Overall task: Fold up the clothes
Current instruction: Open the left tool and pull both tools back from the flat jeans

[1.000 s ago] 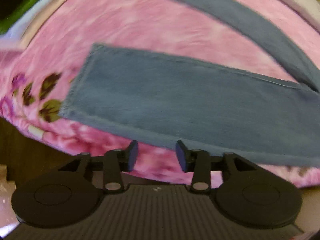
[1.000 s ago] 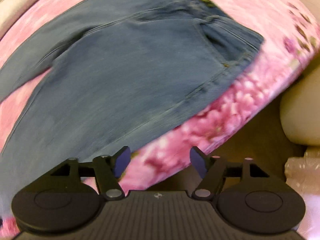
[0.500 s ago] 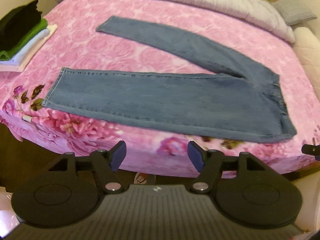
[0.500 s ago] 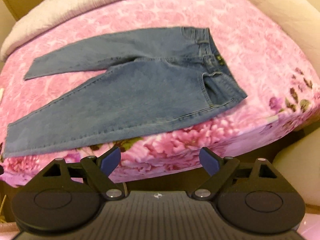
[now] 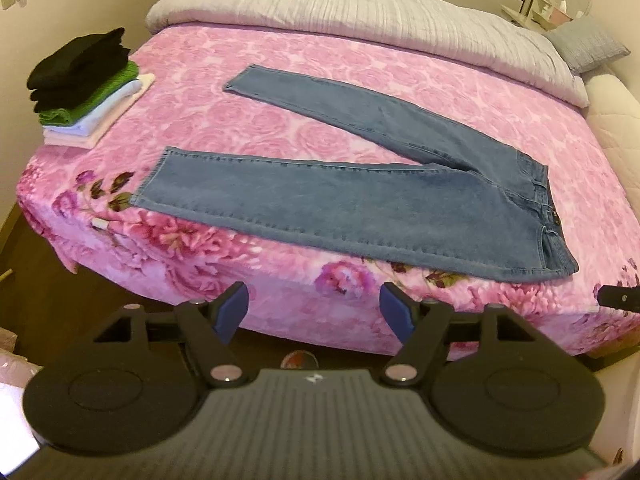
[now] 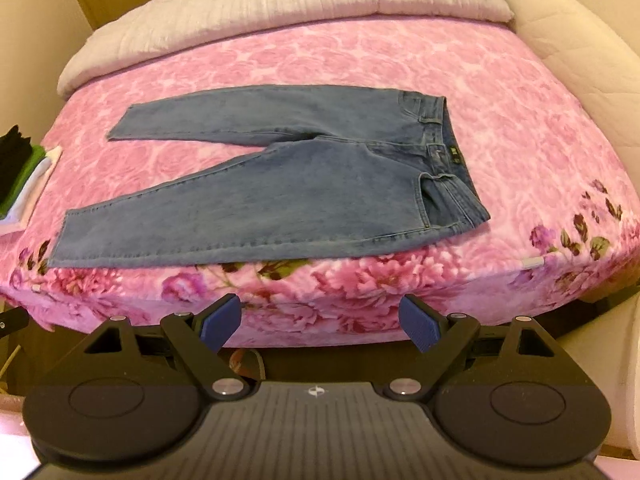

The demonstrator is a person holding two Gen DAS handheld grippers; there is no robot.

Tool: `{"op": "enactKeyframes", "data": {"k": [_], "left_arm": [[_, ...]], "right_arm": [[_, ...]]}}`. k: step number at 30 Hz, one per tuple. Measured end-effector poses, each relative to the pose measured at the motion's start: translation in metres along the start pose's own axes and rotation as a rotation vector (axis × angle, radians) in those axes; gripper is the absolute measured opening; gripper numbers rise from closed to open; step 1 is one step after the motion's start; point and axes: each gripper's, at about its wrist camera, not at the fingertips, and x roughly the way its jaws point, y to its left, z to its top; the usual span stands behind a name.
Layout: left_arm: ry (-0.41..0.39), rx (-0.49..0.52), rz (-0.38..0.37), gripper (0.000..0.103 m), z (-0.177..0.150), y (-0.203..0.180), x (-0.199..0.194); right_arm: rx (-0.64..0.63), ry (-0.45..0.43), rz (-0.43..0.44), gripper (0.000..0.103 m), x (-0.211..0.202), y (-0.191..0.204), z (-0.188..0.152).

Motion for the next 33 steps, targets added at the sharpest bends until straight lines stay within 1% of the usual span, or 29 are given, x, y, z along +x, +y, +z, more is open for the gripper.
{"op": "enactKeyframes", "data": {"k": [8,15,24,33], "left_arm": [[-0.018,0.003,0.032,0.074,-0.002,0.002,-0.015],[-0.030,0.004,0.058,0.074,-0.004,-0.001,-0.022],[-0.040,0.016,0.051,0.076,-0.010,-0.012,-0.030],[-0.047,0.042,0.037,0.077,-0.013,-0.027,-0.035]], "right_arm": [[-0.042,0.008,0.012,0.088,-0.010,0.008,-0.004],[-0.035,0.028,0.005,0.088,-0.007,-0.001,-0.008],[-0.036,0.018,0.012,0.088,-0.012,-0.010,-0.008],[0.005,0.014,-0.003,0.088,-0.019,-0.031,-0.016]]}}
